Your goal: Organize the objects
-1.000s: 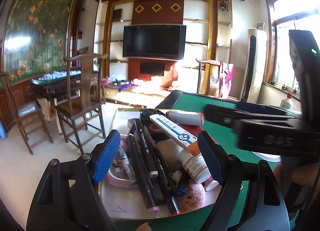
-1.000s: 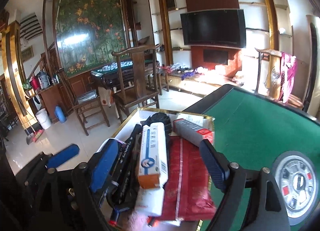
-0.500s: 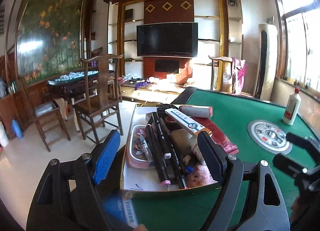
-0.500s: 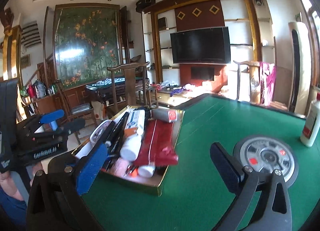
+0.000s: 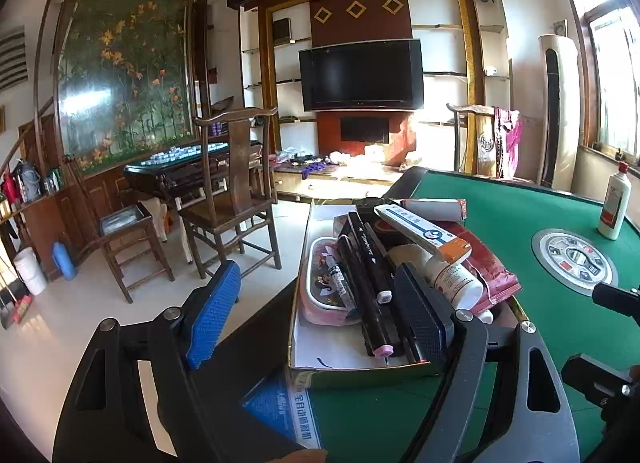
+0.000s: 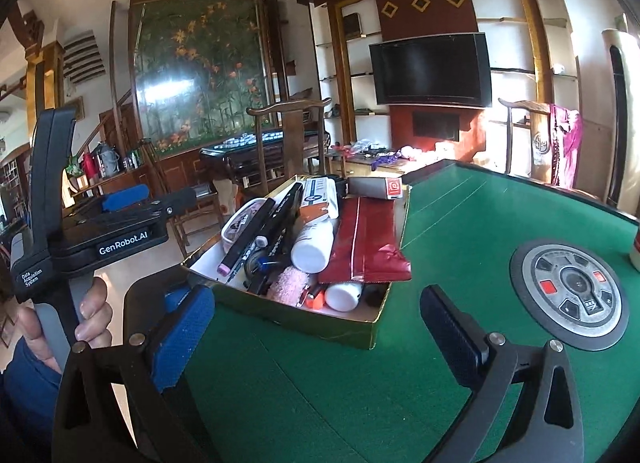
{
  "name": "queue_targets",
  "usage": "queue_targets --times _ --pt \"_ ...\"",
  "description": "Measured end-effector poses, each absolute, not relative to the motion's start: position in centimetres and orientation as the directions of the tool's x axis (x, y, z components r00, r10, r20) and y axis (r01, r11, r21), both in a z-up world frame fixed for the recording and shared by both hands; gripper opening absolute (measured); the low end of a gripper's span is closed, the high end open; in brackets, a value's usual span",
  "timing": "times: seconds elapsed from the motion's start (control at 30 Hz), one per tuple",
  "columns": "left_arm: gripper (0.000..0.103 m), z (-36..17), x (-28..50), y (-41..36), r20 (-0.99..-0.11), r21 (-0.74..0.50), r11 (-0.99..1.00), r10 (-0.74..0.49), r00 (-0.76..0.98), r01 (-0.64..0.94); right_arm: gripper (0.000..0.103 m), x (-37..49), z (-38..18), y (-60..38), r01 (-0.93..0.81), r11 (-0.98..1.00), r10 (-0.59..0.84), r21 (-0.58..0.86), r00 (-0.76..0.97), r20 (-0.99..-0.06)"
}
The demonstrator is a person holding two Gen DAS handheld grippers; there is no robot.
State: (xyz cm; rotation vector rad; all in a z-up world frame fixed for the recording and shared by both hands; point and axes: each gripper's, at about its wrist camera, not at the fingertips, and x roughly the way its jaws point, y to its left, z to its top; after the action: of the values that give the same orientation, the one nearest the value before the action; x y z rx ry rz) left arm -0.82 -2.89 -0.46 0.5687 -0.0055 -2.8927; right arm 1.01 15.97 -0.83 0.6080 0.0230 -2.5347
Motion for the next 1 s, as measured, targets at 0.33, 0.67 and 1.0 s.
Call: queue_targets --times 0.33,0.67,1.0 --pt "0.080 -1.0 -0.6 -3.2 -0.385 0.015 -0.984 -0.171 -0.907 0.179 0.103 1.1 -1.5 15.4 0.508 -0.857 -0.492 0.090 -0.750 -0.442" --pt "0.080 -1.5 -0.8 -3.0 -0.405 0.018 -0.986 -0.158 -0.901 0.165 0.103 1.1 -1.6 15.1 0.514 -0.854 -0.493 0.086 -0.744 -0.451" --pt "0.080 -1.8 -0.7 -2.5 -0.417 0.047 -0.987 -0.158 -0.895 0.152 0.103 1.1 -1.7 15.1 0.513 -0.853 -0.494 0.090 -0.743 -0.452"
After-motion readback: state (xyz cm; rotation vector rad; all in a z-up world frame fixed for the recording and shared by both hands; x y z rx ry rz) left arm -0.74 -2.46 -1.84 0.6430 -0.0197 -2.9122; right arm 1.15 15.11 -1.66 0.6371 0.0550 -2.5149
